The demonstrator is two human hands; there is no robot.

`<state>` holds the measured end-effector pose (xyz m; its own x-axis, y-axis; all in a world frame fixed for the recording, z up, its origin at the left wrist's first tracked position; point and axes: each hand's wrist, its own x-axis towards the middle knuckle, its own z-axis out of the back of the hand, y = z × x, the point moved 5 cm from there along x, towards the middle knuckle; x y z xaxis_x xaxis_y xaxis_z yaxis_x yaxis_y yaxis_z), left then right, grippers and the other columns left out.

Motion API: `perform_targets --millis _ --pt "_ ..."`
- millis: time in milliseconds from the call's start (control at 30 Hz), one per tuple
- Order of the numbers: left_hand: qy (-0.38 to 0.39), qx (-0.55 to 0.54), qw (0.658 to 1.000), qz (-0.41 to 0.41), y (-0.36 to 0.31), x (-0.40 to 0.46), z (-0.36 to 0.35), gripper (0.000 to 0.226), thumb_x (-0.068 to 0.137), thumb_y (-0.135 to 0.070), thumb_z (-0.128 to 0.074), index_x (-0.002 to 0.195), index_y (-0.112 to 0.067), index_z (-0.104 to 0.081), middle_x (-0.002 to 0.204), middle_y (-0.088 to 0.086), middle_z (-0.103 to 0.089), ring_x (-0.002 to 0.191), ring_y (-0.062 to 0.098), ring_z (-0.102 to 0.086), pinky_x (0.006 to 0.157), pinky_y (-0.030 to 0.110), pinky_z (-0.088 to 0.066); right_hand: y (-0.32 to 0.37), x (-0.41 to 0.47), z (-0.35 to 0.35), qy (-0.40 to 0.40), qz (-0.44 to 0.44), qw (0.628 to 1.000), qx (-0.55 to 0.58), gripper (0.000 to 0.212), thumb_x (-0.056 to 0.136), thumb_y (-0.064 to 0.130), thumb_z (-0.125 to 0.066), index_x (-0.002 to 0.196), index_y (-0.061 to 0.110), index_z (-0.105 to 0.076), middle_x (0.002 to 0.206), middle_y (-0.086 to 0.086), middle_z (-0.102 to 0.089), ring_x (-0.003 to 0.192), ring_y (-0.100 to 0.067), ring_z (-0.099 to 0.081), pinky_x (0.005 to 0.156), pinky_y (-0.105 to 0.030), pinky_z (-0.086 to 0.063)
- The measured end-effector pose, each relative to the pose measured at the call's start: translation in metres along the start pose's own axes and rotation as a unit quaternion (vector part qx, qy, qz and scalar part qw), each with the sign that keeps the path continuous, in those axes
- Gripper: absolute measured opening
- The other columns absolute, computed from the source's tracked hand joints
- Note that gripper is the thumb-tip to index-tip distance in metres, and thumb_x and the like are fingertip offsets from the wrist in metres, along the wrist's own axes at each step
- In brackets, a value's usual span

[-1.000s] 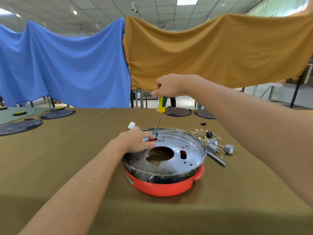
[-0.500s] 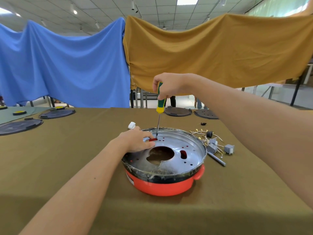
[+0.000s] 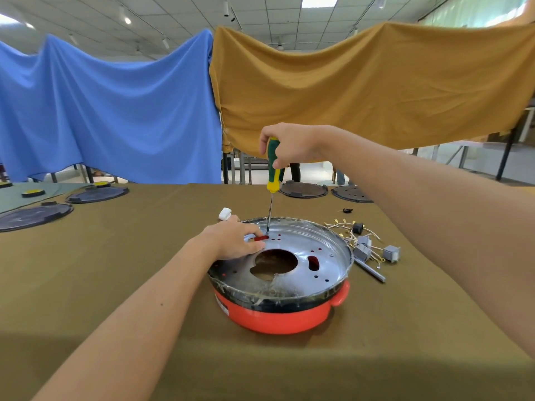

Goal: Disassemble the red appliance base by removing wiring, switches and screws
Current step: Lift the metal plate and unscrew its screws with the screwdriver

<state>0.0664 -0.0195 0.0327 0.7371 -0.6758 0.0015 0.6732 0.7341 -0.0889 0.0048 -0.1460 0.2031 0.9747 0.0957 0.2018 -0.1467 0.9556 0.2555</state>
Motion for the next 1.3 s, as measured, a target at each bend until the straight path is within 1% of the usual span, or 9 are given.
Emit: perform_targets --millis 100,233,467,600,800,1000,1133,1233,1300 --pt "-0.001 -0.003 1.0 -0.001 0.0 0.0 -0.001 0.049 0.092 -0.068 -0.039 0.137 -0.05 -0.044 0.133 0.008 -0.04 0.112 0.03 -0.053 0.097 0.045 -0.046 -0.001 0.003 -0.004 0.01 -0.015 1.0 0.021 0.022 0.092 0.011 -0.064 0.109 0.015 -0.051 0.09 0.002 -0.049 0.074 -0.016 -0.049 0.063 -0.028 -0.042" --pt "-0.004 -0.004 1.0 -0.002 0.001 0.001 -0.001 0.048 0.092 -0.068 -0.039 0.136 -0.05 -0.045 0.133 0.009 -0.04 0.111 0.03 -0.054 0.093 0.042 -0.046 -0.004 0.007 -0.004 -0.033 -0.053 0.988 -0.142 0.036 0.099 0.053 -0.048 0.104 0.019 -0.038 0.079 0.006 -0.042 0.068 -0.011 -0.041 0.069 -0.034 -0.039" --pt "0.002 0.003 1.0 -0.003 0.001 0.001 -0.001 0.05 0.093 -0.067 -0.038 0.139 -0.048 -0.043 0.137 0.01 -0.038 0.115 0.031 -0.052 0.098 0.046 -0.045 0.004 0.005 -0.001 0.0 0.002 1.0 -0.025 0.007 0.093 0.011 -0.062 0.097 0.013 -0.057 0.098 -0.005 -0.058 0.077 -0.02 -0.054 0.066 -0.028 -0.047" --pt "0.0 0.003 1.0 -0.004 0.001 0.002 -0.001 0.05 0.093 -0.067 -0.039 0.138 -0.049 -0.043 0.137 0.011 -0.039 0.114 0.031 -0.053 0.098 0.046 -0.046 0.003 0.004 0.001 0.006 -0.02 1.0 0.012 0.017 0.088 0.0 -0.061 0.101 0.012 -0.059 0.093 -0.004 -0.054 0.076 -0.017 -0.054 0.058 -0.019 -0.046" --pt "0.001 0.003 1.0 -0.004 0.001 0.002 -0.001 0.049 0.092 -0.067 -0.039 0.138 -0.049 -0.044 0.135 0.01 -0.04 0.111 0.03 -0.054 0.097 0.046 -0.046 -0.005 0.008 0.0 -0.041 -0.085 0.973 -0.209 0.037 0.101 0.051 -0.043 0.104 0.014 -0.046 0.082 -0.001 -0.05 0.072 -0.018 -0.051 0.061 -0.033 -0.038" --pt "0.003 0.004 1.0 -0.005 0.0 0.002 -0.001 0.049 0.093 -0.067 -0.039 0.138 -0.048 -0.044 0.136 0.011 -0.039 0.111 0.03 -0.054 0.097 0.046 -0.046 0.0 0.006 0.002 0.011 -0.019 0.998 -0.051 0.007 0.096 0.014 -0.061 0.098 0.013 -0.055 0.093 -0.002 -0.058 0.073 -0.016 -0.056 0.055 -0.02 -0.045" --pt "0.001 0.005 1.0 -0.006 0.0 0.001 -0.001 0.048 0.093 -0.067 -0.039 0.137 -0.049 -0.044 0.134 0.01 -0.04 0.112 0.029 -0.054 0.098 0.046 -0.046 0.003 0.001 0.004 0.001 -0.008 1.0 -0.022 0.023 0.086 -0.008 -0.059 0.1 0.009 -0.064 0.097 -0.005 -0.06 0.076 -0.015 -0.054 0.056 -0.017 -0.044" --pt "0.002 0.0 1.0 -0.005 0.001 0.001 -0.001 0.048 0.092 -0.067 -0.04 0.137 -0.049 -0.045 0.131 0.009 -0.041 0.11 0.029 -0.054 0.099 0.046 -0.046 0.002 0.001 -0.001 0.012 -0.022 0.998 -0.058 0.014 0.093 0.013 -0.062 0.105 0.01 -0.056 0.093 -0.004 -0.055 0.081 -0.02 -0.052 0.061 -0.026 -0.043" --pt "0.0 -0.002 1.0 -0.007 0.001 0.001 -0.001 0.048 0.092 -0.067 -0.04 0.137 -0.049 -0.045 0.129 0.008 -0.041 0.107 0.028 -0.054 0.099 0.046 -0.046 -0.001 0.003 -0.003 -0.004 -0.052 0.982 -0.184 0.034 0.101 0.045 -0.049 0.102 0.011 -0.052 0.083 0.002 -0.049 0.084 -0.022 -0.05 0.071 -0.034 -0.041"
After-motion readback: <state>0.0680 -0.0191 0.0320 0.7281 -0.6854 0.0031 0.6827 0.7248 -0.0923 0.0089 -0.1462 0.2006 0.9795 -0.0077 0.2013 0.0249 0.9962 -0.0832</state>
